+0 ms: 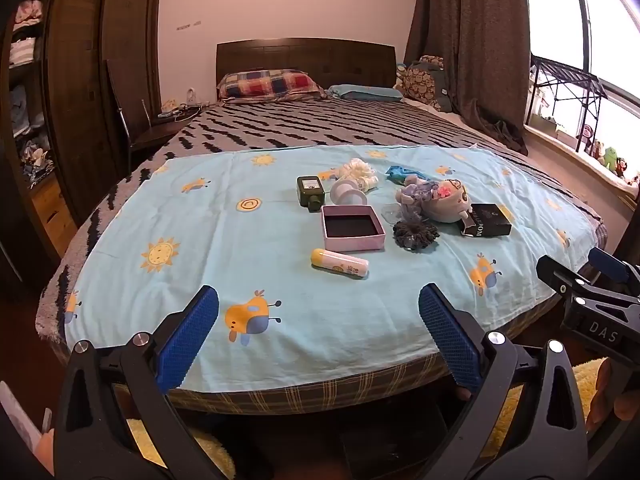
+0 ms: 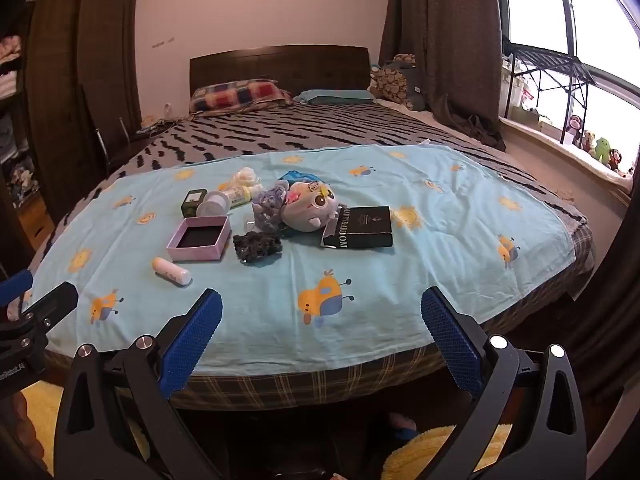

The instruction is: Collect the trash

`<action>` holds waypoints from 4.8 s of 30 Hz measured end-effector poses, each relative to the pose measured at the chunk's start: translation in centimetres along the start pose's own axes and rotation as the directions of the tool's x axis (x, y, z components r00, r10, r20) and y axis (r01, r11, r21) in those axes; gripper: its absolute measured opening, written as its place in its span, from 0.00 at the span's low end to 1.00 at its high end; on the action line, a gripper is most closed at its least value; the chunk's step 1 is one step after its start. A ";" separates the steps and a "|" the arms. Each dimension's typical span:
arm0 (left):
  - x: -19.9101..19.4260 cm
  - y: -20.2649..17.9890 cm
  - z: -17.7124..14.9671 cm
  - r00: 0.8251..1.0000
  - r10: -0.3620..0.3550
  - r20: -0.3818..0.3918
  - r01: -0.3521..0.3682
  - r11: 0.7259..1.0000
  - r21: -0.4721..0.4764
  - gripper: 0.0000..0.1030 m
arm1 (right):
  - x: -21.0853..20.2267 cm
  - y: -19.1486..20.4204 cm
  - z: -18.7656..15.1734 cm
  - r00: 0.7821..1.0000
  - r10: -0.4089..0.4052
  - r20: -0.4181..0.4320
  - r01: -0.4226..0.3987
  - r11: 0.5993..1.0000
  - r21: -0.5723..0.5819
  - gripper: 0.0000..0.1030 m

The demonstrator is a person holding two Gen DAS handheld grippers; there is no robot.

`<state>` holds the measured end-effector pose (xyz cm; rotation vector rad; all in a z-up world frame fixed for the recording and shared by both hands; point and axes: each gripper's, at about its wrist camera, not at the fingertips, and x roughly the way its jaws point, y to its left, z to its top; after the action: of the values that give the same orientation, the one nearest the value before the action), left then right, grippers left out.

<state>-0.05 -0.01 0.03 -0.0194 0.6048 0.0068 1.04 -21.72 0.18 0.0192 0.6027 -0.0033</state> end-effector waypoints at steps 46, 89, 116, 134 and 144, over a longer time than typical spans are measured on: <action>-0.7 0.2 0.2 1.000 0.009 0.003 -0.009 1.000 0.002 0.92 | -0.2 -0.1 -0.3 1.000 0.015 0.007 -0.015 1.000 0.016 0.97; 10.7 1.9 0.3 0.991 0.011 -0.137 0.000 0.997 0.077 0.92 | 12.5 1.2 1.4 0.986 0.132 -0.097 -0.123 0.988 0.096 0.97; 18.8 0.3 1.4 0.956 -0.173 -0.235 0.200 0.975 0.095 0.63 | 19.9 5.4 2.4 0.941 0.259 -0.218 -0.256 0.966 0.042 0.19; 10.9 0.1 0.7 0.973 -0.164 -0.161 0.176 0.982 0.063 0.63 | 12.1 2.5 1.4 0.958 0.256 -0.127 -0.252 0.966 0.052 0.18; 6.0 -1.0 -2.6 0.968 -0.211 -0.134 0.218 0.975 0.036 0.63 | 6.2 1.0 -1.0 0.962 0.254 -0.099 -0.254 0.967 0.014 0.18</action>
<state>3.41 -1.07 -5.45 -0.0365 0.7305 -0.2214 5.60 -20.65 -4.09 0.0986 0.6971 0.2479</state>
